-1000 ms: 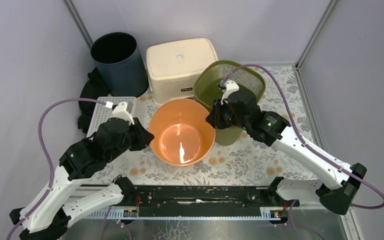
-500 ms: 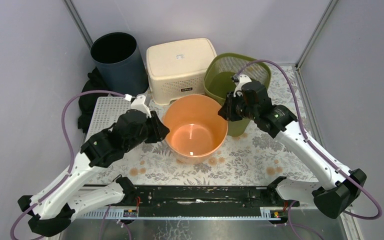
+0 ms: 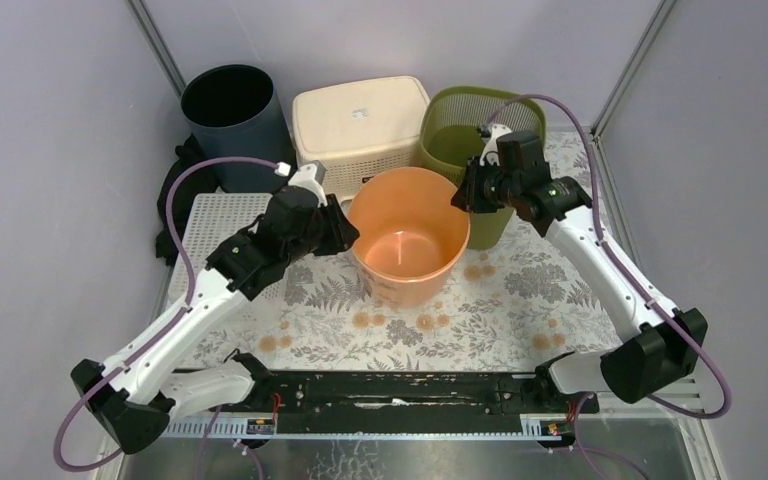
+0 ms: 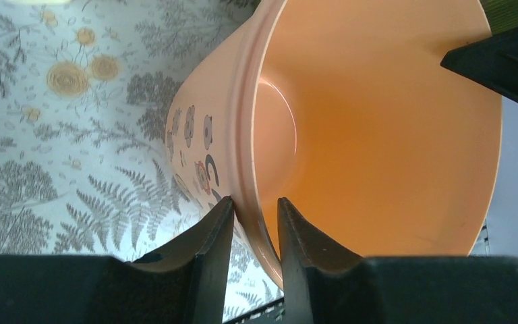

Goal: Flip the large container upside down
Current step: Move the container to the center of the board.

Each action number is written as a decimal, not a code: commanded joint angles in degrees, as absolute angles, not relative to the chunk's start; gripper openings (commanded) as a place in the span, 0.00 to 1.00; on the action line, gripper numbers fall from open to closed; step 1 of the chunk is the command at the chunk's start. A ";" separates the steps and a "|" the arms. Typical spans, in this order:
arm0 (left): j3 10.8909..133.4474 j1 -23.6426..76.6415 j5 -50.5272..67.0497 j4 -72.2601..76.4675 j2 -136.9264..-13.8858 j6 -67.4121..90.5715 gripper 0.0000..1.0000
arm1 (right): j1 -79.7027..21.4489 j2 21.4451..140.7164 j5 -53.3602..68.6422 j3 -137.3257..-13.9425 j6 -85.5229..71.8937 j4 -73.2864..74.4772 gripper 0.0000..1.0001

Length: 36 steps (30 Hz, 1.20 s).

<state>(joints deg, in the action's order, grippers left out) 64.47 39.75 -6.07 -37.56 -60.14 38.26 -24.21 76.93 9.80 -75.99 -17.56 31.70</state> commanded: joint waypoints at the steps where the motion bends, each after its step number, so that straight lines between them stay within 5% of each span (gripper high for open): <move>1: 64.79 37.99 -0.86 -28.85 -62.62 33.93 0.35 | -20.92 79.72 9.52 -84.57 -18.63 27.80 0.00; 22: 75.15 34.84 4.03 -22.71 -79.82 29.38 0.34 | -7.99 88.42 16.06 -89.17 -18.49 26.71 0.00; 36: 72.61 34.92 14.31 -30.04 -73.68 34.34 0.39 | -8.04 81.22 18.55 -84.50 -17.10 36.83 0.00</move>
